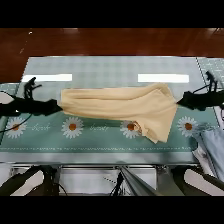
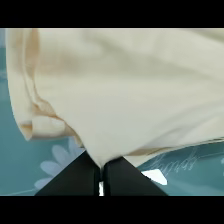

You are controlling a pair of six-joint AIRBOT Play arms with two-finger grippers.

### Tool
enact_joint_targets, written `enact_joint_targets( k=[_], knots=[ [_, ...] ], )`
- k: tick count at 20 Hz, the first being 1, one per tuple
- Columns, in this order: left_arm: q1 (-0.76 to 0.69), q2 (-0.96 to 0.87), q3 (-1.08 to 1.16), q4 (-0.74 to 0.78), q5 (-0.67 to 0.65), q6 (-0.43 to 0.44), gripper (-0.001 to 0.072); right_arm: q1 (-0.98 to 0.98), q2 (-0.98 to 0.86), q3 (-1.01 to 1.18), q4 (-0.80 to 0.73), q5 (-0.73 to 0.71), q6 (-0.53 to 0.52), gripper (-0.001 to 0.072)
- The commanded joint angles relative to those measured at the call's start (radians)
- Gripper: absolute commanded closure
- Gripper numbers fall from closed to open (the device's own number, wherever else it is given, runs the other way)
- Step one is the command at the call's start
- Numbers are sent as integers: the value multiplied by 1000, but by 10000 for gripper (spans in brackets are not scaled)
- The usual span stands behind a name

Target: Fold the shirts.

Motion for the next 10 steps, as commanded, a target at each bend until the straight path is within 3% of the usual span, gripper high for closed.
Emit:
enact_joint_targets(
  k=[1, 5, 10],
  knots=[
    [0, 154, 190, -11, -33, -20, 688, -3, 169, 187, 24, 34, -23, 694],
    [1, 334, 464, -21, -10, -47, 688, -3, 347, 427, 37, -14, -4, 694],
    [0, 431, 755, -18, 26, -47, 688, -4, 471, 655, 26, -93, 62, 695]
  ],
)
